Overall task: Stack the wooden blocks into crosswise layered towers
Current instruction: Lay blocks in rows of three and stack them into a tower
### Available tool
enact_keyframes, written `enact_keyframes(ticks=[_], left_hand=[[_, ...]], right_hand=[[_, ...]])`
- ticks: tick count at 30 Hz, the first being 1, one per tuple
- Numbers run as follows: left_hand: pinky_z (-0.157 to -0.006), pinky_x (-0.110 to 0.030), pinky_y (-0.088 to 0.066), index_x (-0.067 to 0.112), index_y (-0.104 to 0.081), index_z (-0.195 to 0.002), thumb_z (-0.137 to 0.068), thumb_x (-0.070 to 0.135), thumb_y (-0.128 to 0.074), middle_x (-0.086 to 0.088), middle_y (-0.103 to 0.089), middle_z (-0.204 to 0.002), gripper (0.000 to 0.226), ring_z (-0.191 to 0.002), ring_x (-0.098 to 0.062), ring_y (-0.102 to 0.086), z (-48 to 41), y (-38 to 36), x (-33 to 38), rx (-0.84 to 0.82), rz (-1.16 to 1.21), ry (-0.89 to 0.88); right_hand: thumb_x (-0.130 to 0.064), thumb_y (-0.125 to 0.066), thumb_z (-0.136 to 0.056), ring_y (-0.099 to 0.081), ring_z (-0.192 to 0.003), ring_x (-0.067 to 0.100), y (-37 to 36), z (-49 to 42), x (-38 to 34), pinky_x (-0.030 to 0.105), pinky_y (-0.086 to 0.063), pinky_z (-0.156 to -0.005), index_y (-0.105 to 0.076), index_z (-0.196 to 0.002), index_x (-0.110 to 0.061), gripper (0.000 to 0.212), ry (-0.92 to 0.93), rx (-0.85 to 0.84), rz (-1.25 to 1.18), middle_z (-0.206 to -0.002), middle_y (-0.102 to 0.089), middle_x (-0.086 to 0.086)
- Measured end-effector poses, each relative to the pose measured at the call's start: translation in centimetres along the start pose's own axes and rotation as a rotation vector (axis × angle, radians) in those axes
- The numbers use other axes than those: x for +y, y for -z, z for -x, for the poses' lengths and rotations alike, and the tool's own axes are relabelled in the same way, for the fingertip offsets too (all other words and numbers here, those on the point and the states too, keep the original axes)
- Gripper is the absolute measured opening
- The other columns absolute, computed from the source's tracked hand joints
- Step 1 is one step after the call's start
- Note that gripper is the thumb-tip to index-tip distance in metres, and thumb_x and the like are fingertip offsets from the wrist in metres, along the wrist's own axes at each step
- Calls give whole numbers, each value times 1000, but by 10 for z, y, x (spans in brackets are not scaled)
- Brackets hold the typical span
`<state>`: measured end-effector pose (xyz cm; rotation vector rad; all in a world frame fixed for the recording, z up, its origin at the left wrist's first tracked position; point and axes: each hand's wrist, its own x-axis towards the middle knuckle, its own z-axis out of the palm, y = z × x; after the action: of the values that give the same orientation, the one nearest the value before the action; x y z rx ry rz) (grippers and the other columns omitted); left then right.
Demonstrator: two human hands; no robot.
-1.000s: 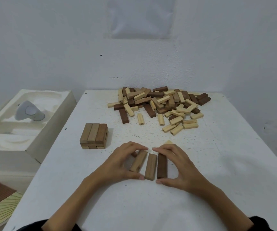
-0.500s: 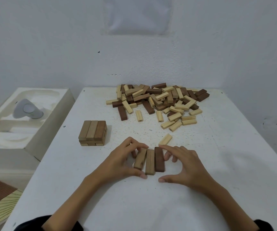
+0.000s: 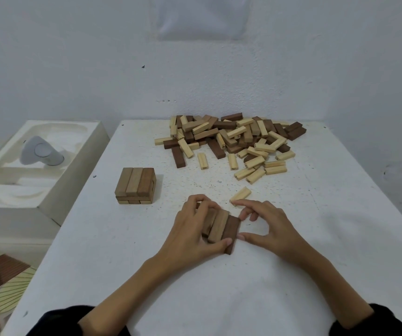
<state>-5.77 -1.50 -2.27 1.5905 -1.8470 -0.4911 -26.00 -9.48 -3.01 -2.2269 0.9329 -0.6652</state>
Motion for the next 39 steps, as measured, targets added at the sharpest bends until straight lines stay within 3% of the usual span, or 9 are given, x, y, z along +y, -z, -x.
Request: enact_keyframes(ticks=[7,12,16,22,25,28,30,34,39], left_hand=[[-98,-26,-42,32,-36,-134,-75,53,-59,15,-40,-130,67,-122,-3,-41,-14,19,-6,-286,121,-34],[-98,-20,-20,35,-27,-139,-63,79,-50,20,-29,-132,91,-120,3,-26,-4,10,0,-219,-141,-10],[-95,-20,-19,33,-28,-139,-69,67,-60,22,-31,-128,84,-117,3,-25,2,5,-1,-169,-154,-13],[-105,-23,-17,38,-15,-145,-76,53,-69,20,-34,-137,89,-125,3,-22,-13,24,-6,-339,-56,-29],[-113,-24,5,33,19,-145,-66,88,-40,20,3,-153,113,-135,6,8,-6,28,-7,-361,-252,14],[-112,-28,18,27,35,-137,-53,96,6,14,35,-147,113,-135,0,32,17,27,-4,-324,-373,140],[-114,-35,18,21,36,-139,-51,92,20,7,41,-146,115,-133,-4,38,29,23,2,-350,-420,174],[-114,-41,18,17,32,-142,-52,90,22,4,40,-148,116,-132,-5,40,31,12,7,-384,-469,141],[-112,-42,22,17,31,-142,-49,90,23,3,37,-150,119,-134,-6,37,20,13,3,-402,-502,124]], right_hand=[[-61,-61,-67,-46,-99,1,12,0,4,18,-38,-84,-47,-119,-50,54,-8,-49,3,-102,-55,-25],[-69,-57,-64,-36,-113,-4,18,0,11,19,-31,-94,-46,-119,-53,58,-75,-134,29,-115,-45,-27],[-73,-54,-60,-28,-115,-10,19,-1,10,19,-28,-94,-42,-116,-58,59,-107,-155,64,-115,-37,-33],[-95,-33,-44,-8,-122,-1,16,7,-5,25,-13,-107,-6,-129,-58,97,-149,-348,359,-137,-12,-19],[-100,6,-39,10,-136,10,0,22,-16,29,4,-111,21,-134,-44,111,-147,-313,495,-151,8,-10],[-99,13,-40,17,-135,14,-16,32,-31,31,16,-107,21,-138,-30,120,-191,-246,446,-155,10,-2],[-97,12,-46,12,-135,17,-22,32,-35,37,11,-109,16,-143,-24,121,-222,-218,483,-156,3,3],[-82,-9,-81,-34,-118,30,-37,28,-32,56,-40,-94,-45,-134,-9,97,-257,-116,604,-130,-52,18],[-81,-10,-81,-39,-111,26,-33,26,-32,52,-47,-83,-52,-128,-13,92,-253,-73,626,-122,-57,12]])
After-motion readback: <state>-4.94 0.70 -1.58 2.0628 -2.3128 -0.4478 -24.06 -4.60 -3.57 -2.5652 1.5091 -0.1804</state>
